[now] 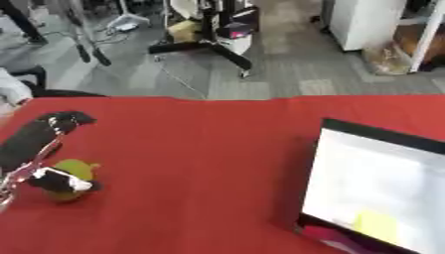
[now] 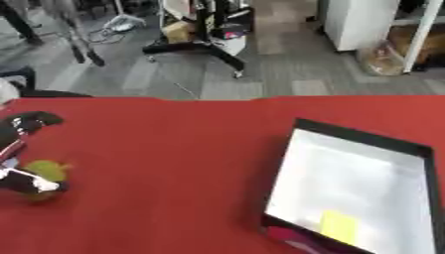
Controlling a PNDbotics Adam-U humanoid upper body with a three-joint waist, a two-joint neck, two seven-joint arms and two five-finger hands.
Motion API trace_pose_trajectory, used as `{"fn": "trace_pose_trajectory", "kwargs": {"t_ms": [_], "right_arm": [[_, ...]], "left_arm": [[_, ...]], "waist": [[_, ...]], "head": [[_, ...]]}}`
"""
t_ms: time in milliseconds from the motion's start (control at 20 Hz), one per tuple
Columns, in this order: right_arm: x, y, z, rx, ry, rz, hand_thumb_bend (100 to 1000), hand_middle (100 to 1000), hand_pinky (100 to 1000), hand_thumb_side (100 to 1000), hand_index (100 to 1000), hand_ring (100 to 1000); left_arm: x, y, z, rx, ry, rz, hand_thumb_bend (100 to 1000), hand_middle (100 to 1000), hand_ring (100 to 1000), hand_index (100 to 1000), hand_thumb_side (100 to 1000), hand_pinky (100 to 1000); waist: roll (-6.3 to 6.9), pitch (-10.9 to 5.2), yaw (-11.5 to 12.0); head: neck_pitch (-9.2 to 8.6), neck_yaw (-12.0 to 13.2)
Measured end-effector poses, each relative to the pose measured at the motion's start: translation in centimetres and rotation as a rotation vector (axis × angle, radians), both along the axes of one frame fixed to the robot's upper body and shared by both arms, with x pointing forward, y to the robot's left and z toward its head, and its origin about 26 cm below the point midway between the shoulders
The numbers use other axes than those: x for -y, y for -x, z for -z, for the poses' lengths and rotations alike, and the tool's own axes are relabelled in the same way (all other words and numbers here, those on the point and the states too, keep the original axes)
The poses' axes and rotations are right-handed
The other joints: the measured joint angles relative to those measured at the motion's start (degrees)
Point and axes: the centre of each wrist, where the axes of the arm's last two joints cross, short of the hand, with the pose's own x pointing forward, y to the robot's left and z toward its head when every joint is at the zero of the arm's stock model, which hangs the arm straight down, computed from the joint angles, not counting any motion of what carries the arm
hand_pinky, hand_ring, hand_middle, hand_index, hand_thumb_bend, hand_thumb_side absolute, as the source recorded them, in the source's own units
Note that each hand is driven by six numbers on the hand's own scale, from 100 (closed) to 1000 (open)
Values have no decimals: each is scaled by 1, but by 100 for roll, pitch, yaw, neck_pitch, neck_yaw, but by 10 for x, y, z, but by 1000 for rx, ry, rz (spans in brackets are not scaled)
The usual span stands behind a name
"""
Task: Pick up the objects with one hand, pass them to the other hand, and then place them into the box on the other side of the table.
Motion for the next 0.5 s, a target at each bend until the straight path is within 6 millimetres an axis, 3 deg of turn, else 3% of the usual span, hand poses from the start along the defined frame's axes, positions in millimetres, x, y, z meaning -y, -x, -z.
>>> {"fn": "trace_pose_trajectory", "kwargs": {"t_ms": [250, 500], "right_arm": [[8, 6, -6, -2, -54, -26, 250, 1000, 1000, 328, 1000, 1000], [16, 11, -8, -3, -103, -44, 253, 1000, 1000, 321, 1000, 1000]], "left_arm": [[-29, -6, -7, -89, 70, -75, 783, 804, 890, 887, 265, 902], [-53, -8, -6, -179, 123, -145, 768, 803, 888, 873, 270, 901]], "waist": [[43, 66, -68], [63, 123, -115]], "head": [[-33, 149], [-211, 363]]}}
